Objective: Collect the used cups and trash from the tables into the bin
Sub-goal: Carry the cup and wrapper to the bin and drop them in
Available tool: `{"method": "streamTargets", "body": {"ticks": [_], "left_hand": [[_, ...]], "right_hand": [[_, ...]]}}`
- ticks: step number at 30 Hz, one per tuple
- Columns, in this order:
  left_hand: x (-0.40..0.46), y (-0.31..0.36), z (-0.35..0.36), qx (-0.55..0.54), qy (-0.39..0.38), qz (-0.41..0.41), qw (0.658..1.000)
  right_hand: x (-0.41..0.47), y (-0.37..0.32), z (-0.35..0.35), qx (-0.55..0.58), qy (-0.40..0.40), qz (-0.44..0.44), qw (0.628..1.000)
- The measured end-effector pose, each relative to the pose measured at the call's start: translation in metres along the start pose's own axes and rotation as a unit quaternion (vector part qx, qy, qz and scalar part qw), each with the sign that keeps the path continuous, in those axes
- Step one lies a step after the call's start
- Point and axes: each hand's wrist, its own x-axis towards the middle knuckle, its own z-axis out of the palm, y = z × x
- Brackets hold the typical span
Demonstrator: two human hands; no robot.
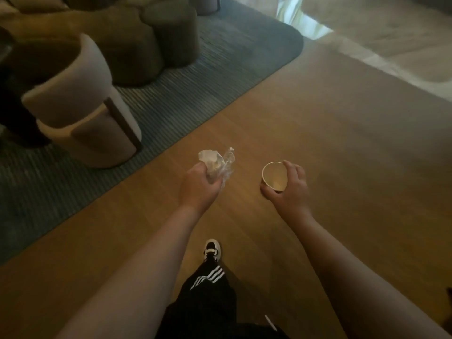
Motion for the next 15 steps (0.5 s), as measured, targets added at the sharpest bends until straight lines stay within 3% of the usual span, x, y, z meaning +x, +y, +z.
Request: {"method": "streamTargets", "body": {"ticks": [8, 15], "left_hand": [[0.181, 0.008, 0.011, 0.011, -0.068, 0.064, 0.996], [0.287, 0.037, 0.058, 0.004, -0.115, 0.118, 0.986]], "right_hand": [[0.141, -0.031, 0.030, -0.013, 0.080, 0.049, 0.996], [0.234, -0.028, 0.027, -0.034, 0.117, 0.088, 0.989]]}}
